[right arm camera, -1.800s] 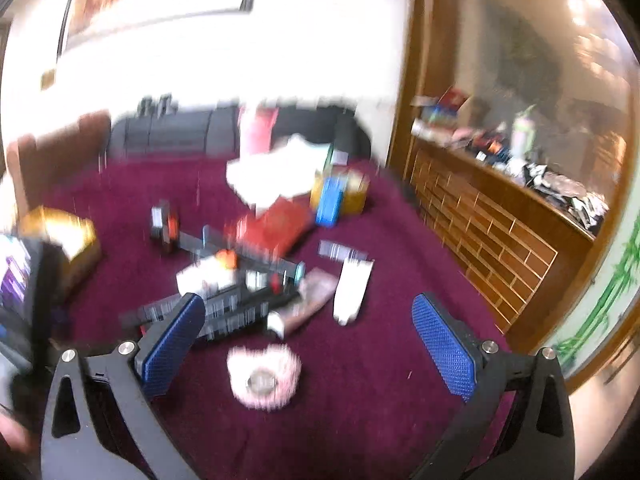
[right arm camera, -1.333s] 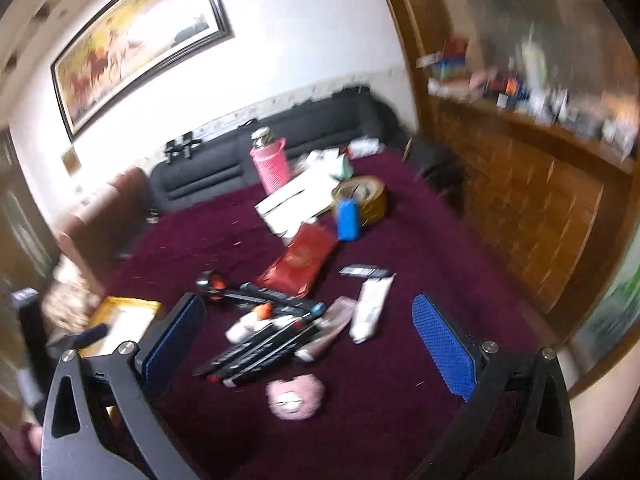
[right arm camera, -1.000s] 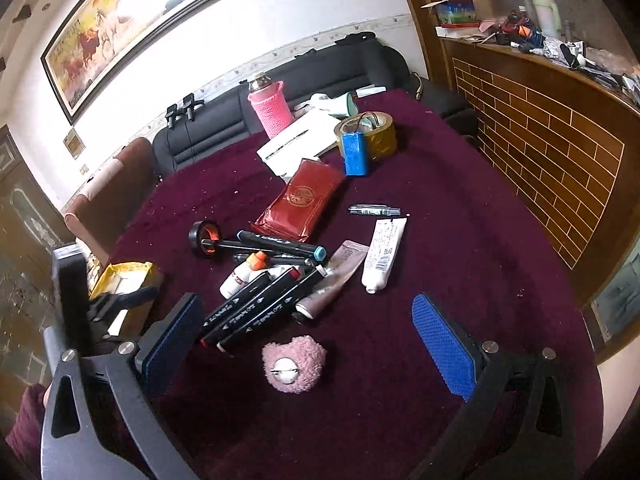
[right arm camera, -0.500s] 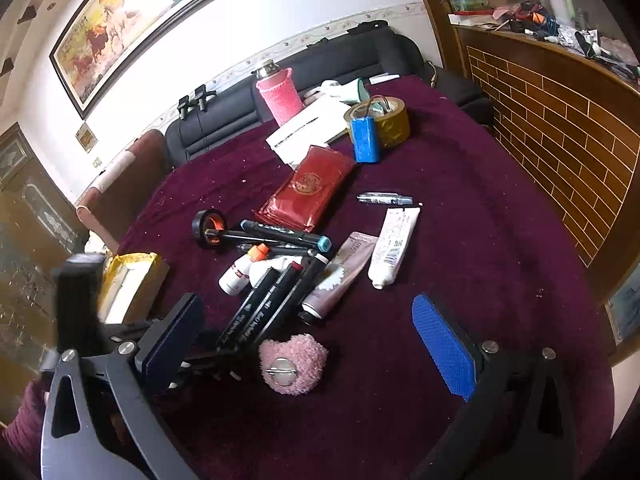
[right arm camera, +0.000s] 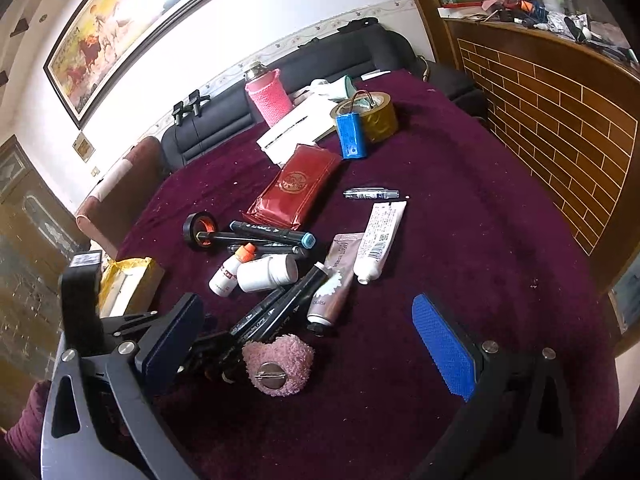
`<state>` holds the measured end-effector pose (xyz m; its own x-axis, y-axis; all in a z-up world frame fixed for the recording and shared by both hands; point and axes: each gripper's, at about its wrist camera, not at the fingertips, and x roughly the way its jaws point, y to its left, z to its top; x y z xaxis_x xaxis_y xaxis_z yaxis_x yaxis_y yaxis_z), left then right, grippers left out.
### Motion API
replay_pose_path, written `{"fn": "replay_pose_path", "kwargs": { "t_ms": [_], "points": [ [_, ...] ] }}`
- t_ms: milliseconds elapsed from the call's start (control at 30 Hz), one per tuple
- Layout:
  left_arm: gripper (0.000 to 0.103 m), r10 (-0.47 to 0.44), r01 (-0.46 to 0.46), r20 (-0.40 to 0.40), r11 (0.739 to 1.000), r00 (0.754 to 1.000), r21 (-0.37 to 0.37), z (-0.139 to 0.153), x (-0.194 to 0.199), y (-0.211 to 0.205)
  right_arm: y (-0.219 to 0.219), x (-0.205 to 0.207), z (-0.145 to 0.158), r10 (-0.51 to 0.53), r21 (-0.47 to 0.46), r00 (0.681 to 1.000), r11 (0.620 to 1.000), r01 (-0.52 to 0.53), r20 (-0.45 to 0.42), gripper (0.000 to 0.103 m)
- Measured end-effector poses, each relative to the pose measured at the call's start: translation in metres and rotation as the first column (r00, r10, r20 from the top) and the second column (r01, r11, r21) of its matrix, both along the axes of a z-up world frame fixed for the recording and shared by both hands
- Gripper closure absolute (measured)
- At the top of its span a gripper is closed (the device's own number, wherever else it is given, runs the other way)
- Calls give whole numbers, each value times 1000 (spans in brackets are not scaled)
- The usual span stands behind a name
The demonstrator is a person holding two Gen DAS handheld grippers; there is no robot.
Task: Organize objects
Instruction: 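Close the left gripper on two black markers and lift them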
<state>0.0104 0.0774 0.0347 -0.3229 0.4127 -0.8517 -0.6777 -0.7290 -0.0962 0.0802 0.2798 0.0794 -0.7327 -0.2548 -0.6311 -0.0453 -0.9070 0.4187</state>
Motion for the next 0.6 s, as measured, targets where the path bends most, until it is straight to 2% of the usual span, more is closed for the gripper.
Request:
{"fn": "replay_pose_path", "kwargs": {
  "t_ms": [200,300,333,433,600],
  "points": [
    [74,-42,40,-40,998,998,-42,-5,7,21,1,-1,-6,3,-10,1000,1000,-3,11,0],
    [73,-80,70,-71,990,994,-125,-18,13,39,4,1,-6,-3,-10,1000,1000,3,9,0],
    [74,-94,85,-72,989,993,-120,-17,16,39,5,1,-5,-6,-9,1000,1000,6,8,0],
    [78,-75,75,6,996,997,-53,-14,14,20,10,3,-4,-18,-7,1000,1000,18,7,0],
    [78,-7,6,72,1000,997,21,-13,14,-21,16,1,-10,-28,-29,999,999,29,14,0]
  ]
}}
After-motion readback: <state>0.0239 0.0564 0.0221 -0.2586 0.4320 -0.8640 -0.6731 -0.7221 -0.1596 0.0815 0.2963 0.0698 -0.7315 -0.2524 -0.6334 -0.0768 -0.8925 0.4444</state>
